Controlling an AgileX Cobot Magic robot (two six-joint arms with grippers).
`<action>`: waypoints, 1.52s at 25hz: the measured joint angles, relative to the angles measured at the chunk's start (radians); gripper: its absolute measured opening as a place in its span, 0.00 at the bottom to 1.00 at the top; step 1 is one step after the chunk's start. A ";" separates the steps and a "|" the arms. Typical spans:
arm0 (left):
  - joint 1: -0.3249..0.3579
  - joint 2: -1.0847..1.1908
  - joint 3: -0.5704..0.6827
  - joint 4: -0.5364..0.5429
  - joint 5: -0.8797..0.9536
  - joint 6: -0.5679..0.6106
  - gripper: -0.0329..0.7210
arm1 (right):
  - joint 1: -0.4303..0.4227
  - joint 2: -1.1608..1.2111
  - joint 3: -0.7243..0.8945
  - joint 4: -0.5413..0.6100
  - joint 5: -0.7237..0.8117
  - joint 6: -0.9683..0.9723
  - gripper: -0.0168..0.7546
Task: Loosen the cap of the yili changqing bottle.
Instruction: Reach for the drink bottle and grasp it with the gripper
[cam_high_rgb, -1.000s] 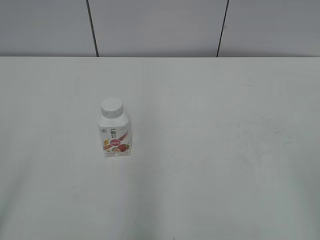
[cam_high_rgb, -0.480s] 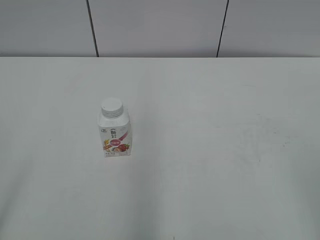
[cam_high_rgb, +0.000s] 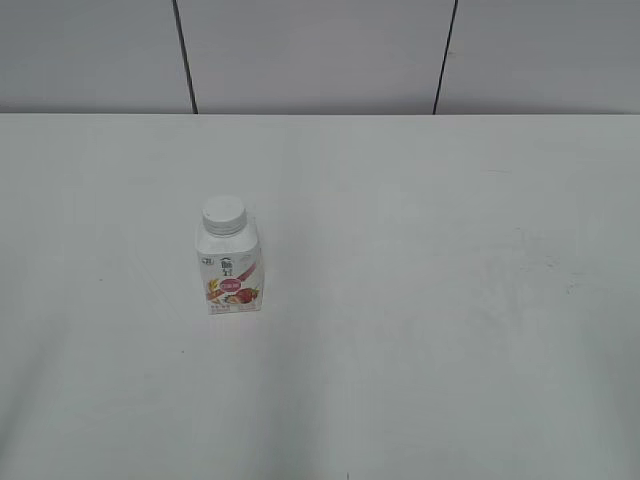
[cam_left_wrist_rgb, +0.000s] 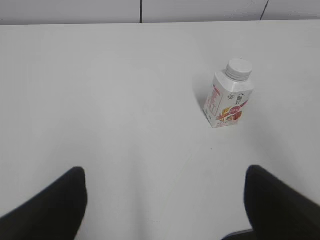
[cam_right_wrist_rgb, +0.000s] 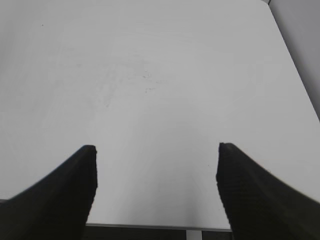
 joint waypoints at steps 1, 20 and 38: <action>0.000 0.000 0.000 0.000 0.000 0.000 0.82 | 0.000 0.000 0.000 0.000 0.000 0.000 0.78; 0.000 0.000 0.109 0.062 -0.546 0.000 0.82 | 0.000 0.000 0.000 0.000 0.000 0.000 0.78; 0.000 0.137 0.377 0.066 -1.019 0.000 0.62 | 0.000 0.000 0.000 0.000 0.000 0.000 0.78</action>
